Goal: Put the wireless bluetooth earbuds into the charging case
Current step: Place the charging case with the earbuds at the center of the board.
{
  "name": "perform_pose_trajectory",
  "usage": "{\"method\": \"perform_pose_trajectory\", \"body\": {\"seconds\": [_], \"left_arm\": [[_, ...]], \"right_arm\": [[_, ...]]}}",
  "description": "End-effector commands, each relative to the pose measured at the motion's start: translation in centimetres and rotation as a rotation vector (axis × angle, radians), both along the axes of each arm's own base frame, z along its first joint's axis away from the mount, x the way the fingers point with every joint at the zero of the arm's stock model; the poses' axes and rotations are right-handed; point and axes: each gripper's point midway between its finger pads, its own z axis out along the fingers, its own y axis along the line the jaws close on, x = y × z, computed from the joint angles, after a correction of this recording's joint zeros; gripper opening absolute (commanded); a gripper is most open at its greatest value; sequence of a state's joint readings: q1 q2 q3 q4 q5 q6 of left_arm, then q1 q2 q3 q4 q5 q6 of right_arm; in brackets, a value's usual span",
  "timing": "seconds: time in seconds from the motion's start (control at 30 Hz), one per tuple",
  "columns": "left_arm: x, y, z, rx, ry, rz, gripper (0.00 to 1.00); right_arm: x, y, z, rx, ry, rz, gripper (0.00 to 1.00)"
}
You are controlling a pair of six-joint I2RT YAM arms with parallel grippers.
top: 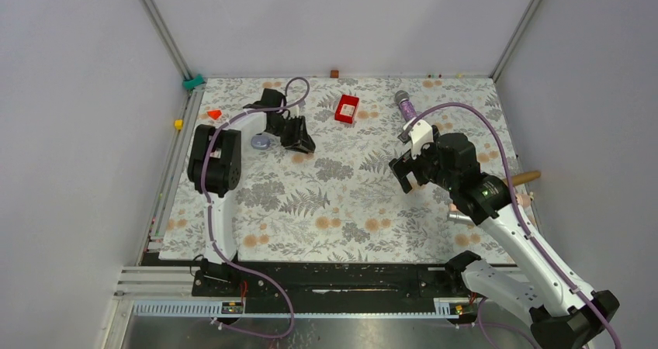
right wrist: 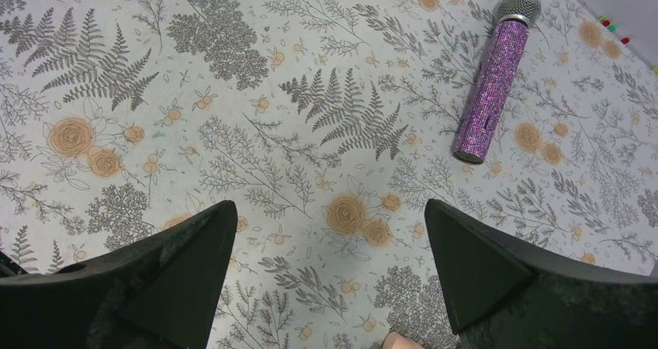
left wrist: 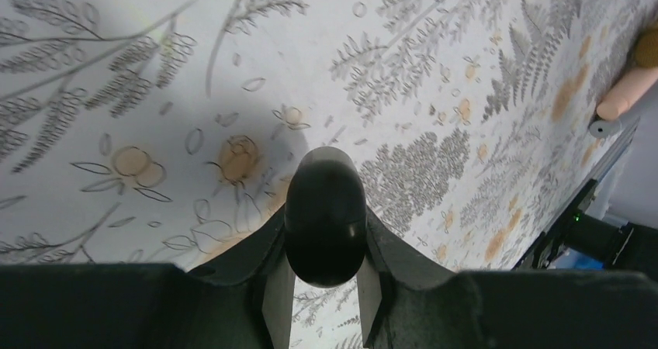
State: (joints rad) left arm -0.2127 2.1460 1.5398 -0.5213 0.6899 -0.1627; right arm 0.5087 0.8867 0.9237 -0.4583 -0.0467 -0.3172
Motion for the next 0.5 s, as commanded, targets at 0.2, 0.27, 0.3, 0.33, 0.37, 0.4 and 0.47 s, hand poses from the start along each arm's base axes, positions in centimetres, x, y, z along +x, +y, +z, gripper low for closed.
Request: {"method": "perform_pose_trajectory", "body": {"seconds": [0.2, 0.27, 0.3, 0.33, 0.37, 0.4, 0.47], "left_arm": [[4.3, 2.3, 0.3, 0.057, -0.017, 0.184, 0.00], [4.4, 2.6, 0.1, 0.068, -0.009, 0.205, 0.00], [4.5, 2.7, -0.1, 0.075, -0.004, 0.213, 0.03], [4.5, 2.8, -0.3, 0.077, 0.002, 0.216, 0.07], [4.4, 2.9, -0.4, 0.080, 0.007, 0.220, 0.11], [4.4, 3.0, -0.6, 0.082, 0.013, 0.222, 0.14], [4.3, 3.0, -0.8, 0.085, 0.019, 0.224, 0.18]], "right_arm": [[0.2, 0.3, 0.9, 0.048, -0.026, 0.007, 0.99], [0.2, 0.3, 0.9, 0.049, -0.026, 0.007, 0.99], [0.2, 0.3, 0.9, 0.051, -0.026, 0.006, 0.99], [0.2, 0.3, 0.9, 0.052, -0.027, 0.006, 0.99], [0.2, 0.3, 1.0, 0.055, -0.028, 0.007, 0.99], [0.2, 0.3, 1.0, 0.056, -0.029, 0.006, 0.99], [0.1, 0.3, 1.0, 0.057, -0.027, 0.007, 0.99]]}}
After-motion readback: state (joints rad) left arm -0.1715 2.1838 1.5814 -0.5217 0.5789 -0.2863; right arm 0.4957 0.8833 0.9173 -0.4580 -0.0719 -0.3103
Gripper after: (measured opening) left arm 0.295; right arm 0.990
